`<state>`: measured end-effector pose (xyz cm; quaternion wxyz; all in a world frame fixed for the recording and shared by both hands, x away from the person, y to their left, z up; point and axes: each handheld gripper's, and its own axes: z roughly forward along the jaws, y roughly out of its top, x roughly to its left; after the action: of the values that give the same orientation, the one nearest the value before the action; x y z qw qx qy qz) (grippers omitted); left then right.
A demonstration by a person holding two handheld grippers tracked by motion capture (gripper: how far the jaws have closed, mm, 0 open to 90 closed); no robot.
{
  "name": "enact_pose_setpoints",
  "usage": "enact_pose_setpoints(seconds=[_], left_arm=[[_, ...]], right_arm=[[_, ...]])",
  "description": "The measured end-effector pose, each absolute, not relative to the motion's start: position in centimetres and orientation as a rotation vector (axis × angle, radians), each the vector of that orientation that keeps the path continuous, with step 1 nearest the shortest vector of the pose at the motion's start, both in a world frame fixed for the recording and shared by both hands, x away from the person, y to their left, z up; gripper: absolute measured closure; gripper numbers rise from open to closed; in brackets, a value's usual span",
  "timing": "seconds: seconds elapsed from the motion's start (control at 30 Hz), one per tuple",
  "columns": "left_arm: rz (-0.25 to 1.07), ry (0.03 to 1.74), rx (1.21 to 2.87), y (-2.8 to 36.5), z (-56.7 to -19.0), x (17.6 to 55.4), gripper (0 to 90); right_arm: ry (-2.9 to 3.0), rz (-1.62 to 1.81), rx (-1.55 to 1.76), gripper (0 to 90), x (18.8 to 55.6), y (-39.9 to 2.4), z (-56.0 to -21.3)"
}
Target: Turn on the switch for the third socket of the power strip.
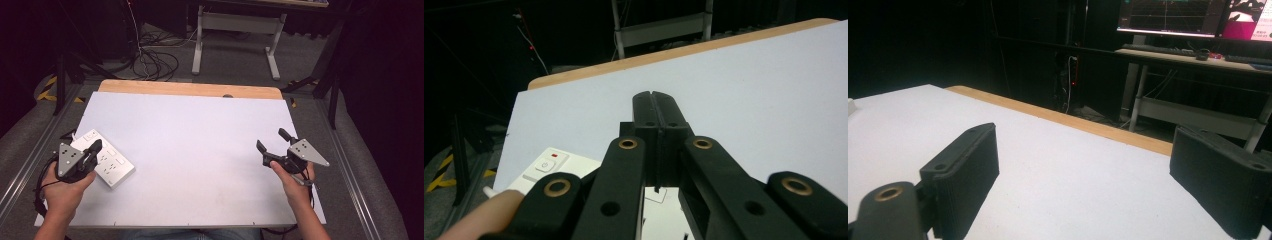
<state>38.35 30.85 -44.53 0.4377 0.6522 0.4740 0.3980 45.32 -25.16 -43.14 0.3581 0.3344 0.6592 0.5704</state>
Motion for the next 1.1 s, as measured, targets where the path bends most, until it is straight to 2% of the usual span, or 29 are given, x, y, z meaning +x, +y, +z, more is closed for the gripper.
enact_pose_setpoints(seconds=[1.1], left_arm=[[0.938,1.177,1.714,30.39,-45.15,39.16,89.9]], right_arm=[[1.701,1.464,0.864,12.7,45.35,-25.09,-43.18]])
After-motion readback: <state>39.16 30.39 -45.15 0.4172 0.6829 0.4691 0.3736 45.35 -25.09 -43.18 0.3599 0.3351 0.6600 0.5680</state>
